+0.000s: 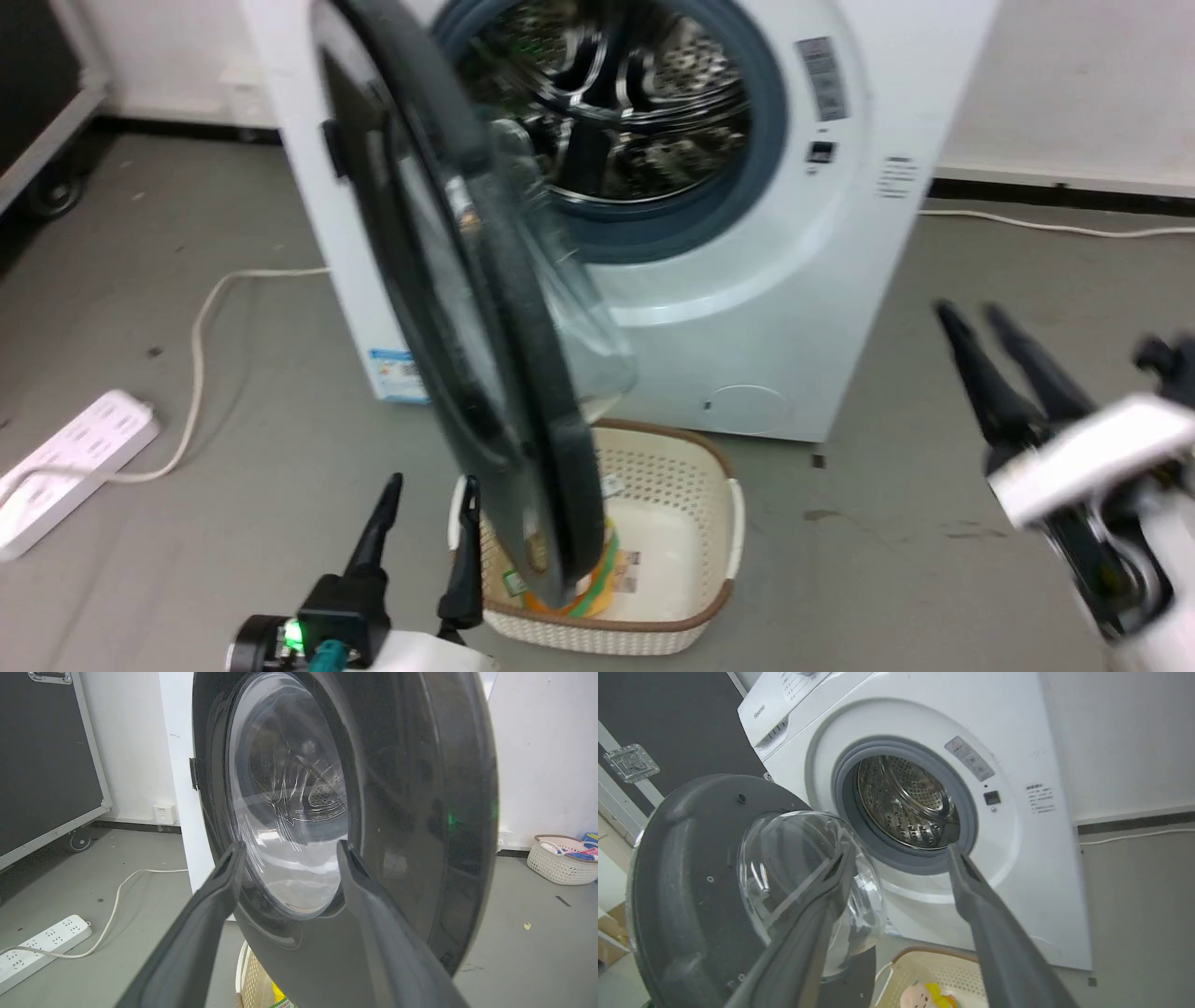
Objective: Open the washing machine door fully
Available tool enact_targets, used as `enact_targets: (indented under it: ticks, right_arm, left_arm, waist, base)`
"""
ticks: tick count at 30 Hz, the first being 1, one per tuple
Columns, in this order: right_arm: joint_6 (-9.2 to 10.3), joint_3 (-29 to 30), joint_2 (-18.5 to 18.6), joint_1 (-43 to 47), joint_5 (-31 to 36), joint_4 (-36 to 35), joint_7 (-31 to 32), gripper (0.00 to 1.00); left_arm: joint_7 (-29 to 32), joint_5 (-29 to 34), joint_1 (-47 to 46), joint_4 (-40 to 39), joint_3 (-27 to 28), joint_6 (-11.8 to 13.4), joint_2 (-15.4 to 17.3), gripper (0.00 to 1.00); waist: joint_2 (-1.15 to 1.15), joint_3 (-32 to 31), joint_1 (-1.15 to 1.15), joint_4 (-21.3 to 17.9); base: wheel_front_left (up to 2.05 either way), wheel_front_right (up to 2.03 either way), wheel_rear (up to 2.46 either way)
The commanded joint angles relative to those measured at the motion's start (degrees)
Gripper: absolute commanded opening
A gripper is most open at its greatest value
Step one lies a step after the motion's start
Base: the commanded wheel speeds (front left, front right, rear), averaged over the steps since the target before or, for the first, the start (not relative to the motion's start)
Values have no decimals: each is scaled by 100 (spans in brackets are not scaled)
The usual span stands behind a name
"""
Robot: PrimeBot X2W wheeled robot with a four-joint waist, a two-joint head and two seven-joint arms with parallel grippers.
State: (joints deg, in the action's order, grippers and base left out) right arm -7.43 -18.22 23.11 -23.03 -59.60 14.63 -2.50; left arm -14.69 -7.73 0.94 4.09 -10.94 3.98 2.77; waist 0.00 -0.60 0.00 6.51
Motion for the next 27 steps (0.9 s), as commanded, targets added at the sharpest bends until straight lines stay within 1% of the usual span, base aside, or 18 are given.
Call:
enact_targets:
  ticks: [1, 3, 5, 6, 7, 9, 10, 11, 12, 14, 15, 16, 17, 18, 19, 20, 23, 27]
  right_arm:
    - [-6, -78, 280, 356, 652, -143, -609, 100]
    - [-6, -24, 415, 595, 1331, -176, -1023, 100]
    - [-6, 186, 365, 830, 2009, -206, -1180, 100]
    - [-6, 186, 365, 830, 2009, -206, -1180, 100]
    - [-6, 509, 161, 1092, 2670, -289, -1232, 100]
    - [-6, 820, -133, 1387, 3290, -514, -1244, 100]
    - [-6, 1008, -315, 1559, 3561, -667, -1245, 100]
    - [-6, 1008, -315, 1559, 3561, -667, -1245, 100]
    - [-6, 1348, -686, 1932, 4011, -946, -1247, 100]
    - [-6, 1568, -1005, 2294, 4417, -1154, -1248, 100]
    - [-6, 1647, -1166, 2461, 4546, -1226, -1248, 100]
    - [-6, 1647, -1166, 2461, 4546, -1226, -1248, 100]
    - [-6, 1755, -1418, 2745, 4790, -1306, -1248, 100]
    - [-6, 1787, -1522, 2856, 4876, -1333, -1249, 100]
    - [-6, 1787, -1522, 2856, 4876, -1333, -1249, 100]
    - [-6, 1862, -1688, 3012, 4942, -1360, -1249, 100]
    - [-6, 1928, -1803, 3112, 5075, -1402, -1249, 100]
    - [-6, 1933, -1861, 3137, 5145, -1428, -1249, 100]
  left_arm:
    - [-30, 11, 50, -36, 109, -61, 10, 100]
    - [-30, 16, 94, -42, 217, -118, 10, 100]
    - [-30, 20, 145, -45, 318, -184, 10, 100]
    - [-30, 20, 145, -45, 318, -184, 10, 100]
    - [-30, 13, 196, -40, 423, -248, 10, 100]
    - [-30, 0, 250, -44, 504, -304, 10, 100]
    - [-30, 0, 273, -44, 524, -330, 10, 100]
    - [-30, 0, 273, -44, 524, -330, 10, 100]
    - [-30, -3, 316, -28, 542, -383, 10, 100]
    - [-30, -18, 350, -17, 567, -417, 10, 100]
    - [-30, -29, 364, -10, 580, -435, 10, 100]
    - [-30, -29, 364, -10, 580, -435, 10, 100]
    - [-30, -44, 381, 10, 600, -478, 10, 100]
    - [-30, -55, 387, 35, 595, -505, 10, 100]
    - [-30, -55, 387, 35, 595, -505, 10, 100]
    - [-30, -31, 400, 76, 570, -538, 10, 100]
    - [-30, -38, 428, 79, 564, -516, 10, 100]
    - [-30, -36, 458, 86, 557, -475, 10, 100]
  waist:
    - [0, -77, 0, -219]
    - [0, -100, 0, -347]
    - [0, -113, 0, -471]
    - [0, -113, 0, -471]
    - [0, -129, 0, -577]
    - [0, -144, 0, -650]
    - [0, -152, 0, -670]
    - [0, -152, 0, -670]
    - [0, -172, 0, -694]
    - [0, -187, 0, -709]
    - [0, -194, 0, -712]
    - [0, -194, 0, -712]
    - [0, -191, 0, -703]
    - [0, -190, 0, -694]
    - [0, -190, 0, -694]
    - [0, -198, 0, -681]
    - [0, -214, 0, -667]
    - [0, -227, 0, -643]
  base:
    - [0, 0, 0]
    - [0, 0, 0]
    - [0, 0, 0]
    - [0, 0, 0]
    - [0, 0, 0]
    - [0, 0, 0]
    - [0, 0, 0]
    - [0, 0, 0]
    - [0, 0, 0]
    - [0, 0, 0]
    - [0, 0, 0]
    - [0, 0, 0]
    - [0, 0, 0]
    - [0, 0, 0]
    - [0, 0, 0]
    - [0, 0, 0]
    - [0, 0, 0]
    - [0, 0, 0]
